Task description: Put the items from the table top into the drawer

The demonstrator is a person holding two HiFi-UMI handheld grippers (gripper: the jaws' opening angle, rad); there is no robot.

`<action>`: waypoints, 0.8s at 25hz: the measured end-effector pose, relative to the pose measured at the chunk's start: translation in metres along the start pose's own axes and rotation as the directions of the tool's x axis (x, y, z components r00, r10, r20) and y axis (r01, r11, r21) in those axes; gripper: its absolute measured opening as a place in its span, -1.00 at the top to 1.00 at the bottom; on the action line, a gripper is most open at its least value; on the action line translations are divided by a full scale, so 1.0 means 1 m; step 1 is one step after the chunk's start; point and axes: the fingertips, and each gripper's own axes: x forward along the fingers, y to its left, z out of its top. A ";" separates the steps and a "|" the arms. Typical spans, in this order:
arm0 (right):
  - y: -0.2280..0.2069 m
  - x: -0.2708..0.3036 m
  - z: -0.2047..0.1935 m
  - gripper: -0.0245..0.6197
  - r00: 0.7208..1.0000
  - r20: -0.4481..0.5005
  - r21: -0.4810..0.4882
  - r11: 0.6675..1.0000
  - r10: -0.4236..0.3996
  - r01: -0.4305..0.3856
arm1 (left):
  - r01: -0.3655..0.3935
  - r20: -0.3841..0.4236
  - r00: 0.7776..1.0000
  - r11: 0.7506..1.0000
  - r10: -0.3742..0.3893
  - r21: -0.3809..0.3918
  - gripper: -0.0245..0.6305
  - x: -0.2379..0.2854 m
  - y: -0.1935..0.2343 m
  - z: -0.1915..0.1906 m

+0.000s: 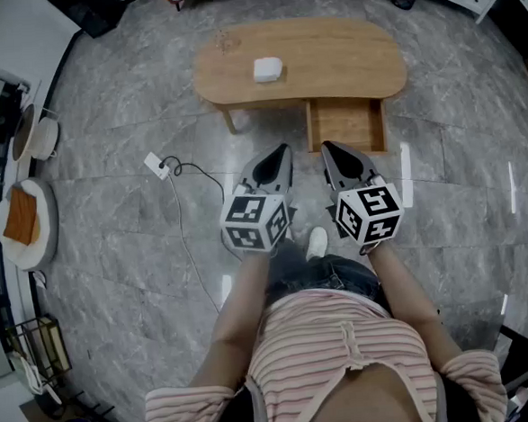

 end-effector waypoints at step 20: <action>-0.023 -0.004 -0.011 0.90 0.999 -0.051 0.046 0.999 -0.010 0.012 | -0.119 0.000 0.993 0.990 0.120 -0.081 0.89 -0.008 0.044 0.003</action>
